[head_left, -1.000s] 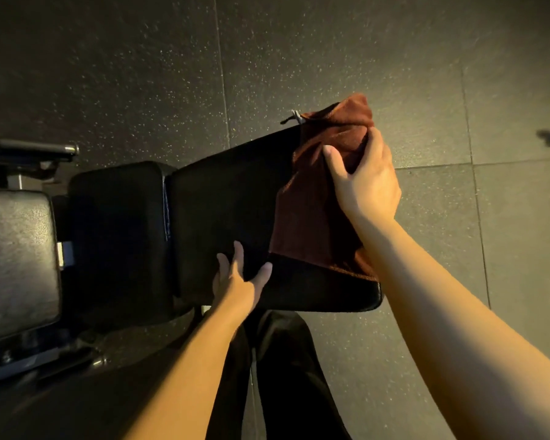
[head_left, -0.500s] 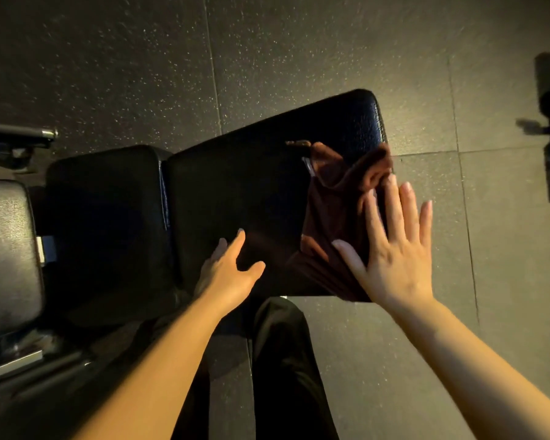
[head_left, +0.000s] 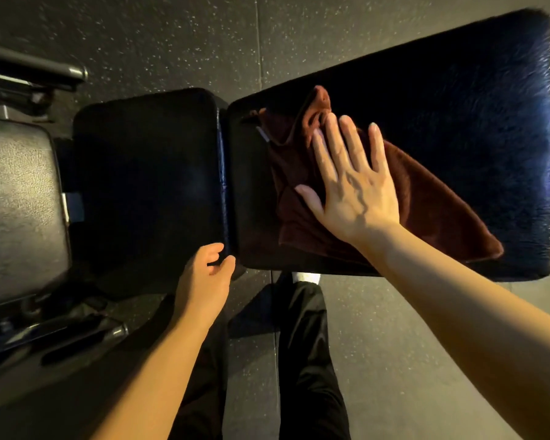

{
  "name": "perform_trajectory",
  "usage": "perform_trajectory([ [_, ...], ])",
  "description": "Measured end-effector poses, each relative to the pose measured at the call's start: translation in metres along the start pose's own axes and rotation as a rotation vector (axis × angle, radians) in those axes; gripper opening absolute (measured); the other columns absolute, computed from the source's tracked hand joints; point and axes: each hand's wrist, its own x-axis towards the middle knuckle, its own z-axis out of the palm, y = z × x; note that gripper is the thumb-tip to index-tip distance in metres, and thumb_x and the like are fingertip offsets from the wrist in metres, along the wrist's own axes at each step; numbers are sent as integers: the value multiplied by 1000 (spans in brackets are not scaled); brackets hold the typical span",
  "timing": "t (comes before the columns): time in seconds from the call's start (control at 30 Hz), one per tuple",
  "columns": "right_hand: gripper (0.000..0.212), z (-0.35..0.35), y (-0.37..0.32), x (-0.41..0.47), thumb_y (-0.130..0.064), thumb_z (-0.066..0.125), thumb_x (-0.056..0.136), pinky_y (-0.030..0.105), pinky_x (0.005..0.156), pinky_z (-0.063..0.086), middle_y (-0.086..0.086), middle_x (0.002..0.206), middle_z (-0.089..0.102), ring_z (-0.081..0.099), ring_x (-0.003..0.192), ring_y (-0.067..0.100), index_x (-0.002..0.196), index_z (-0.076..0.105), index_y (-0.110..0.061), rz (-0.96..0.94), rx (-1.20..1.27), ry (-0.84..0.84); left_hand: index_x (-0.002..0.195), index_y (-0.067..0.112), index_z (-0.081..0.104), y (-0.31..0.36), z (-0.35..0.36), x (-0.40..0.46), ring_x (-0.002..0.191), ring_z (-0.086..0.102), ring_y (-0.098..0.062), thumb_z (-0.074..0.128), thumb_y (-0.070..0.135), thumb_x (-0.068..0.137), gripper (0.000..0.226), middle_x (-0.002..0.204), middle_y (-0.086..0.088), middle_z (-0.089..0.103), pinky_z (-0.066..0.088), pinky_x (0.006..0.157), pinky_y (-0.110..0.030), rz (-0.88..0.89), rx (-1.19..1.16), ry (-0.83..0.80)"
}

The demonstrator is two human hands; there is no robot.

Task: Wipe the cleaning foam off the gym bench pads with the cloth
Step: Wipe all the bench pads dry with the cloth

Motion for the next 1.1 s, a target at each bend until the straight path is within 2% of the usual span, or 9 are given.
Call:
perform_trajectory([
  [0.1, 71, 9, -35, 24, -53, 29, 97, 56, 117, 0, 14, 159, 9, 7, 147, 31, 153, 13, -14, -22, 35, 15, 132, 26, 50, -21, -7, 5, 100, 47, -5, 57, 25, 95, 38, 130, 6, 51, 34, 65, -15, -47, -53, -11],
  [0.23, 65, 29, -104, 50, -47, 26, 99, 56, 114, -10, 9, 161, -1, -1, 148, 27, 153, 8, -16, -160, 34, -12, 126, 25, 52, -34, -26, 2, 100, 53, -9, 55, 18, 95, 32, 123, 1, 57, 39, 82, -26, -63, -125, -30],
  [0.43, 77, 48, -136, 5, -52, 32, 97, 50, 113, -19, 13, 160, -8, -5, 148, 29, 152, 1, -8, -333, 92, -136, 118, 34, 53, -25, -54, -16, 87, 49, 3, 54, 29, 96, 22, 98, 19, 50, 39, 83, -26, 15, -87, -33],
  [0.53, 84, 42, -111, -26, -52, 47, 92, 46, 111, -24, 12, 160, -1, -4, 147, 27, 152, 6, -10, -470, 106, -210, 121, 34, 54, -15, -54, -23, 102, 55, -9, 54, 32, 96, 26, 100, 16, 50, 44, 94, -34, -12, -113, -29],
  [0.63, 86, 36, -78, -49, -28, 52, 92, 44, 104, -33, 11, 157, -15, -21, 140, 23, 151, -8, -11, -538, 32, -251, 122, 34, 54, -1, -43, -36, 108, 56, -12, 54, 34, 96, 26, 97, 20, 50, 45, 97, -36, 3, -116, -61],
  [0.67, 86, 35, -66, -56, -20, 55, 90, 44, 106, -31, 11, 157, -14, -18, 140, 24, 151, -5, -10, -535, 15, -217, 121, 34, 54, 4, -38, -40, 107, 56, -11, 54, 34, 96, 25, 97, 22, 50, 45, 96, -35, 16, -113, -72],
  [0.77, 87, 22, -25, -72, -15, 72, 74, 46, 116, -8, 12, 156, 21, 20, 144, 26, 148, 27, -10, -501, 39, -147, 114, 38, 54, 20, -19, -56, 105, 57, -11, 54, 34, 95, 18, 98, 22, 53, 46, 96, -37, 46, -93, -101],
  [0.87, 89, 0, 30, -92, -23, 78, 67, 47, 115, 7, 11, 153, 33, 33, 140, 27, 146, 37, -12, -470, 86, -131, 117, 36, 55, 37, 0, -70, 105, 58, -10, 55, 34, 95, 21, 104, 17, 58, 43, 93, -31, 77, -99, -126],
  [1.1, 107, -44, 167, -133, -63, 72, 64, 44, 117, 7, 6, 155, 28, 22, 144, 22, 150, 29, -17, -387, 69, -162, 127, 31, 50, 104, 52, -99, 100, 52, -6, 52, 30, 97, 30, 115, 14, 54, 38, 86, -27, 197, -94, -169],
])
